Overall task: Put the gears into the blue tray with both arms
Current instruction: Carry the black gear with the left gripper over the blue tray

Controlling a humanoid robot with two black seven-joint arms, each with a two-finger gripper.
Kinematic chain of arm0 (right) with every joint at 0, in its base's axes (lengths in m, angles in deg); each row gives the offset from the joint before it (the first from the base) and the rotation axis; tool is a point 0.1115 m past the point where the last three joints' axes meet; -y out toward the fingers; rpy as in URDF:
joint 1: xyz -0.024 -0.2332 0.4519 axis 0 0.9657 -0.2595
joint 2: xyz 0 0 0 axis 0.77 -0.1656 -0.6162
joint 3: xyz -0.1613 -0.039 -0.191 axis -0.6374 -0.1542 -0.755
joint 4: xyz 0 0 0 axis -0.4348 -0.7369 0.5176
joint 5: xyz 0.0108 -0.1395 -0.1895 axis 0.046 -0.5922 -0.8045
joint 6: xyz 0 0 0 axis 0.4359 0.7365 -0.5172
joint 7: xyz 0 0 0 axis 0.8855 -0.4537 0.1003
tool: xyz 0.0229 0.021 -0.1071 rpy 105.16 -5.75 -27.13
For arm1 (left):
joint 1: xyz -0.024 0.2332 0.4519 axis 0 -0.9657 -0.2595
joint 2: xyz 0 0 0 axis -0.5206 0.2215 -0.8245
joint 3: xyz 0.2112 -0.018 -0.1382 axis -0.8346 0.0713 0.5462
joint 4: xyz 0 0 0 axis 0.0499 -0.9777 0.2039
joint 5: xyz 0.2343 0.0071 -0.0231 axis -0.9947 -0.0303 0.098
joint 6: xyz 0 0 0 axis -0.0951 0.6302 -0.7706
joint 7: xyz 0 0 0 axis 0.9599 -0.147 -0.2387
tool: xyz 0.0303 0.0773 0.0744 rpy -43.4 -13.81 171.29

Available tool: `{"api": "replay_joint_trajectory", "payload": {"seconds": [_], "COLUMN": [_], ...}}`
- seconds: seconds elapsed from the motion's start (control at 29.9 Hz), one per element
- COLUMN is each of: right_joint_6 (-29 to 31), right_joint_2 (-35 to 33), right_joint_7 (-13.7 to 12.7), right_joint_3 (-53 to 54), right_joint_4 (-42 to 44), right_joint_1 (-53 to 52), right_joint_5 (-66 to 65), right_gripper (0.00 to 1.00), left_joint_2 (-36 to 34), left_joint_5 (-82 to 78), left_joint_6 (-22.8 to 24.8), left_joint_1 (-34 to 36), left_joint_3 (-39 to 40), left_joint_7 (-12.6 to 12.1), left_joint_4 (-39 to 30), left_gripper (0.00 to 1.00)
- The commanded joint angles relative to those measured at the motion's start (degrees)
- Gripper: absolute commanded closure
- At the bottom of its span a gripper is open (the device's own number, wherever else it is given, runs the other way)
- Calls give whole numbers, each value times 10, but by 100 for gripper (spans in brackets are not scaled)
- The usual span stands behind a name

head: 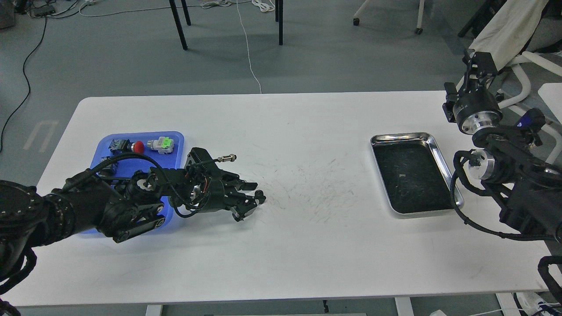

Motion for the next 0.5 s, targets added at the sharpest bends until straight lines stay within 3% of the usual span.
{"api": "replay_joint_trajectory", "payload": {"seconds": [0.0,0.47], "right_joint_6": [0,1], "right_joint_2": [0,-4], "right_joint_7": [0,0], "right_joint_3": [0,-1], "right_joint_4": [1,1], "right_joint_1": [1,10], "right_joint_5": [-1,-3], "right_gripper": [4,4], "left_joint_2": [-2,-6], "left_joint_5": [0,2], "left_joint_6": [1,2], "left_joint_1": [2,1], "left_joint_3": [-1,8], "left_joint_7": [0,0], "left_joint_4": [0,-4], "left_gripper": [68,84]}}
